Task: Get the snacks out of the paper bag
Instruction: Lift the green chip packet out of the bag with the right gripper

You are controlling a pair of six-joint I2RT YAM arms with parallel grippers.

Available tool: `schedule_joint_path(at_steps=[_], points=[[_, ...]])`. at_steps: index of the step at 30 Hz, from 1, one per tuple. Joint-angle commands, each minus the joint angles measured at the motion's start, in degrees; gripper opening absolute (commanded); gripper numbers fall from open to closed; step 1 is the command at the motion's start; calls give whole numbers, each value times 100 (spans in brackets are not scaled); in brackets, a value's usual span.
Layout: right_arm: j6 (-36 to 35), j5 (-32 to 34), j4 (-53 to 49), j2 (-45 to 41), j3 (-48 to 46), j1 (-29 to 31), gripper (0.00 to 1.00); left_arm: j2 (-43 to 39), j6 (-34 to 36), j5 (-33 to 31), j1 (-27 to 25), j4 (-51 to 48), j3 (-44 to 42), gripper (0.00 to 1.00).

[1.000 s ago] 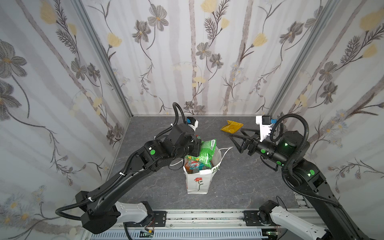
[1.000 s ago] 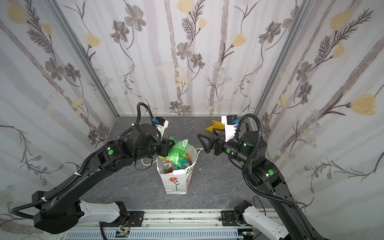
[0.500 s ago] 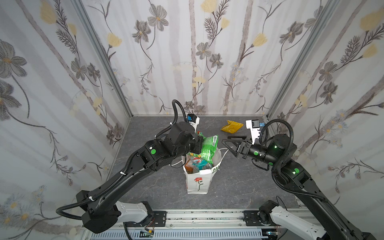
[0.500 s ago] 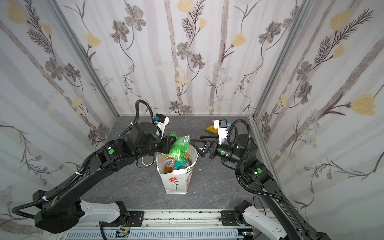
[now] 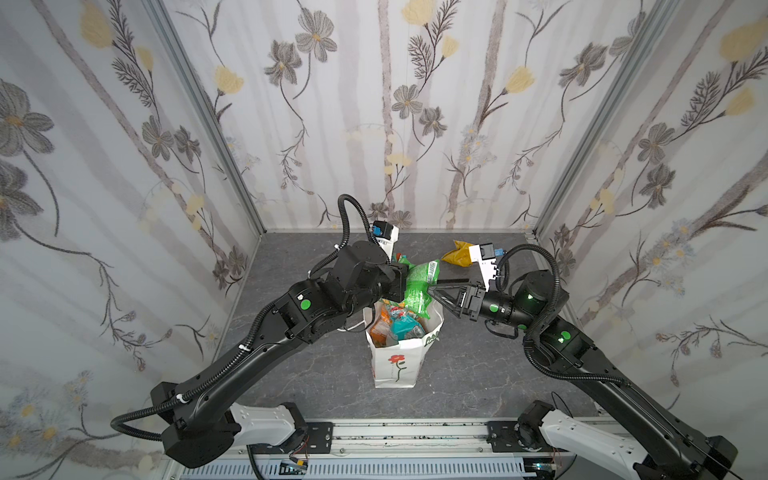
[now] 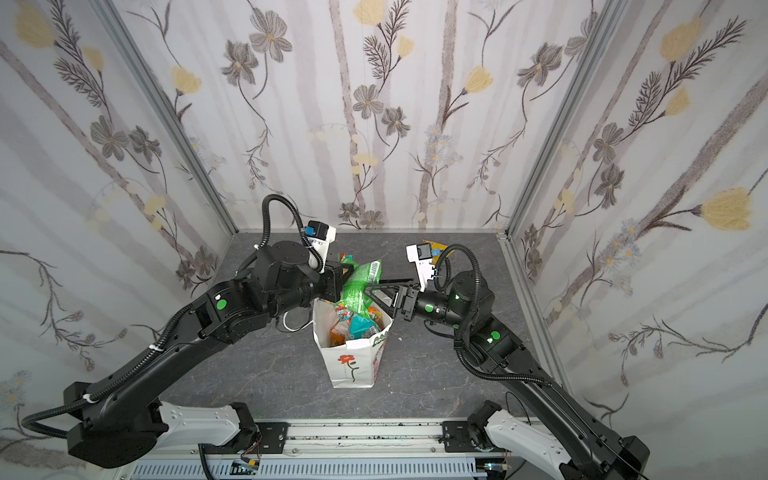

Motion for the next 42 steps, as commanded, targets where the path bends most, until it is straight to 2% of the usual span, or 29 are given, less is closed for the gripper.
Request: schedule_joint_path(at_steps=[1, 5, 9, 10, 15, 18, 24, 28, 37, 42], points=[[226, -60, 579, 131, 22, 101, 81, 22, 7, -96, 12, 473, -21, 0], [200, -32, 574, 316, 106, 179, 72, 42, -35, -4, 11, 568, -53, 0], [191, -15, 579, 421, 120, 204, 59, 40, -36, 36, 12, 582, -48, 0], [185, -14, 586, 429, 120, 205, 54, 32, -37, 36, 6, 580, -52, 3], [-20, 77, 333, 429, 295, 200, 19, -39, -54, -26, 12, 638, -172, 23], [-146, 164, 155, 423, 430, 194, 7, -247, -70, 9, 3, 678, -219, 32], [-228, 224, 68, 467, 661, 51, 3, -468, -46, 1, 3, 703, -266, 42], [-272, 131, 52, 551, 852, -194, 2, -613, -37, 59, 1, 744, -324, 43], [-292, -221, 118, 852, 1198, -1147, 0, -900, -12, 479, -5, 1117, -597, 46], [-198, -386, 308, 1072, 1192, -1832, 0, -851, 64, 1027, -41, 1307, -597, 49]])
